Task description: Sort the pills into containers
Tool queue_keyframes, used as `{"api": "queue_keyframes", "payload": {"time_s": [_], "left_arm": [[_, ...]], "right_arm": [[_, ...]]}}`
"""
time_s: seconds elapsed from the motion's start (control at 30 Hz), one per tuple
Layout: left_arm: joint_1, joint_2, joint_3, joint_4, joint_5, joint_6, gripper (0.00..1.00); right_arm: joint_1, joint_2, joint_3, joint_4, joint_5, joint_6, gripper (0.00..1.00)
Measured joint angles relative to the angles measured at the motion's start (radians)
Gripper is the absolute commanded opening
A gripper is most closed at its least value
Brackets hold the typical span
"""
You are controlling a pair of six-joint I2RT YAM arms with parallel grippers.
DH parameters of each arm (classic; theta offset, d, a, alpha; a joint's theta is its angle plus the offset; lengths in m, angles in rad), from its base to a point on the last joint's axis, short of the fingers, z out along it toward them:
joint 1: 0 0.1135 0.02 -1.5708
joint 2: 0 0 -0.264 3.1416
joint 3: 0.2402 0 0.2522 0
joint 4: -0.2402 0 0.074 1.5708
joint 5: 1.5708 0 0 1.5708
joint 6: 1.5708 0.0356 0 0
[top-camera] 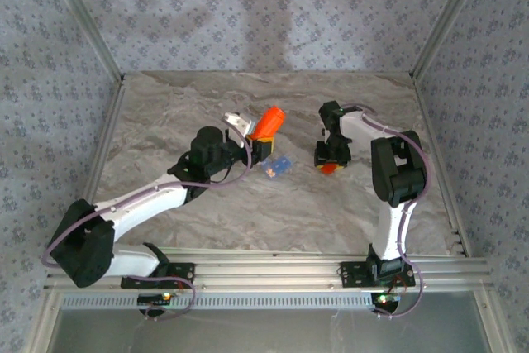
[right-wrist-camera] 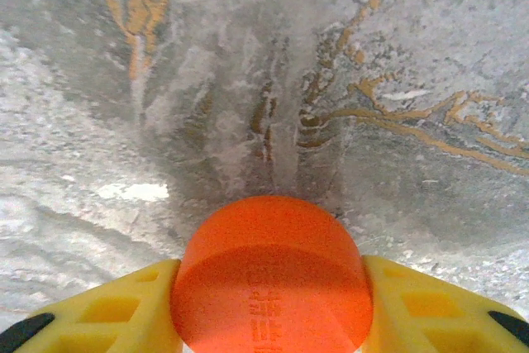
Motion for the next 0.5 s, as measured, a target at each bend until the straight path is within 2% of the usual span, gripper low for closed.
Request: {"api": "queue_keyframes", "payload": {"time_s": [0.27, 0.5], "left_arm": [[0.043, 0.054, 0.000, 0.062, 0.043, 0.000, 0.00], [0.100, 0.102, 0.045, 0.111, 0.117, -0.017, 0.00]], "right_arm": [[-0.031, -0.010, 0.141, -0.061, -0.106, 0.027, 0.43], [-0.059, -0.010, 0.440, -0.147, -0.220, 0.066, 0.43]]}}
